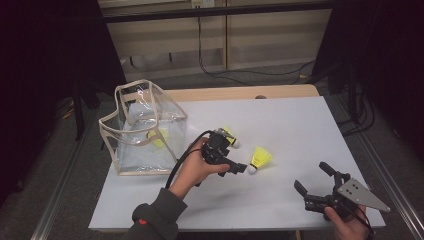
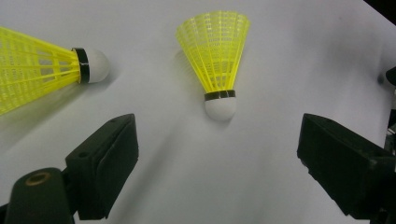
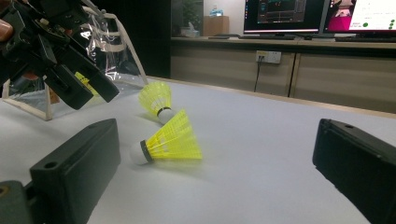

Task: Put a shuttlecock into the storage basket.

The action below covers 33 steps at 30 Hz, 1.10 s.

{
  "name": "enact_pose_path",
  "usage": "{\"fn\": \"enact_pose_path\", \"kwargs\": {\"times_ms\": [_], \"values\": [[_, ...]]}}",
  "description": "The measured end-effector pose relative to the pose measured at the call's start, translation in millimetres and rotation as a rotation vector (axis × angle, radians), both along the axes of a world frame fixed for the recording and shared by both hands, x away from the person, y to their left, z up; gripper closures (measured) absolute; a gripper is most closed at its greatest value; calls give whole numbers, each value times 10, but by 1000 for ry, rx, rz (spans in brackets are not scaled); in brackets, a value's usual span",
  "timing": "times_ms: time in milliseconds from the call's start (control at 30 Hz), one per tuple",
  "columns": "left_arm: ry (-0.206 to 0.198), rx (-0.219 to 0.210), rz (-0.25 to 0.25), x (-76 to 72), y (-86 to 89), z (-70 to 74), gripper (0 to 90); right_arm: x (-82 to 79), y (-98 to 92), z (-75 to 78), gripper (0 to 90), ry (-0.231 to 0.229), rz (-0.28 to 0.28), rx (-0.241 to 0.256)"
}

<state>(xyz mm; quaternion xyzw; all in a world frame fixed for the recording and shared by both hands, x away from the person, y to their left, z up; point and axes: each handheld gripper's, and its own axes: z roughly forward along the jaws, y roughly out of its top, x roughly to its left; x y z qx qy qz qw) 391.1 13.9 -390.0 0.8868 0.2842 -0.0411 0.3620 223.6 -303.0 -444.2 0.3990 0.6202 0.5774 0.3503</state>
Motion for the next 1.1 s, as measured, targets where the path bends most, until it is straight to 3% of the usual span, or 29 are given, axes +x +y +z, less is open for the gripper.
{"fn": "enact_pose_path", "kwargs": {"times_ms": [1100], "values": [[2,12,-8,-23,-157,-191,198,-1,4,2,9,0,1,-3]]}}
